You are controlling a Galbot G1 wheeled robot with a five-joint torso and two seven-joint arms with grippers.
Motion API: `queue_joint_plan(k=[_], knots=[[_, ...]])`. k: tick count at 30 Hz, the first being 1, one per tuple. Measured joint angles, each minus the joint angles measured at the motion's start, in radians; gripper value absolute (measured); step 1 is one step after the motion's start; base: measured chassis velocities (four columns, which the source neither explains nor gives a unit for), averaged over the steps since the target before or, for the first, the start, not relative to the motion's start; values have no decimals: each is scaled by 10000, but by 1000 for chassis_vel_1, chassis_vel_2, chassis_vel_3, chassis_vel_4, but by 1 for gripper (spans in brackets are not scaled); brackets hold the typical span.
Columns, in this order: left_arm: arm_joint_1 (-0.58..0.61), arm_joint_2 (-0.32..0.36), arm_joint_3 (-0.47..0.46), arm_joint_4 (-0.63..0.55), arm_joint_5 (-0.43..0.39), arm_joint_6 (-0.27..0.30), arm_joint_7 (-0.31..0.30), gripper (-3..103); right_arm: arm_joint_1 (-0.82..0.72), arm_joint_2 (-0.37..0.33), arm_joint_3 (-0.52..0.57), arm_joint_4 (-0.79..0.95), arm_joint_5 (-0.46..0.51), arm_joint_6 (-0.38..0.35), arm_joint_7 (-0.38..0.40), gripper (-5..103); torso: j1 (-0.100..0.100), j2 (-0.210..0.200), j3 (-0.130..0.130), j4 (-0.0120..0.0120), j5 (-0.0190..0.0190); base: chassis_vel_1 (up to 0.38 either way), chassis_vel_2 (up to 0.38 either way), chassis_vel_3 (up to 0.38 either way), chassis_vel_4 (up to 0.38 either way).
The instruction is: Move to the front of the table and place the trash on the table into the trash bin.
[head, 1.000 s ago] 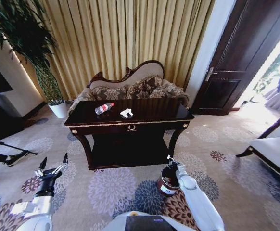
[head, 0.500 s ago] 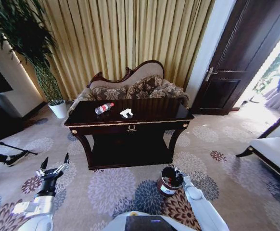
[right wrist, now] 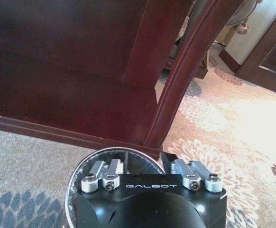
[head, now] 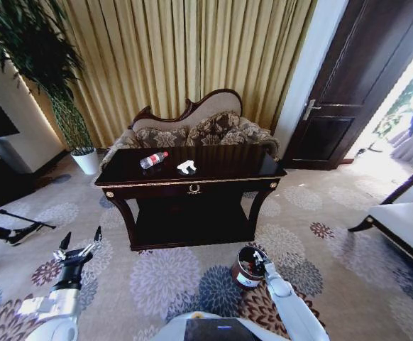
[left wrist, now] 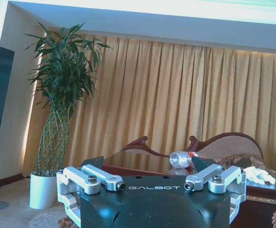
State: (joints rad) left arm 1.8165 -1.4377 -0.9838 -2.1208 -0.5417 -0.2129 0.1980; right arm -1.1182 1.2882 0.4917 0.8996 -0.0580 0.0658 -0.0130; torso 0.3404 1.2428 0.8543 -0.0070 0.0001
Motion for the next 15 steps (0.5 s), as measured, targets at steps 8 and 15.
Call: queue_joint_plan(k=[8, 15], knots=[[73, 0, -41, -43, -13, -43, 28, 100, -96, -44, 68, 420, 225, -4, 194, 71, 0, 0, 0, 0, 1, 0, 0, 0, 0], [33, -46, -16, -129, 34, -28, 21, 100, -535, 148, 830, 3589, 1644, -688, 469, 96, 0, 1, 0, 5, -3, 0, 0, 0, 0]])
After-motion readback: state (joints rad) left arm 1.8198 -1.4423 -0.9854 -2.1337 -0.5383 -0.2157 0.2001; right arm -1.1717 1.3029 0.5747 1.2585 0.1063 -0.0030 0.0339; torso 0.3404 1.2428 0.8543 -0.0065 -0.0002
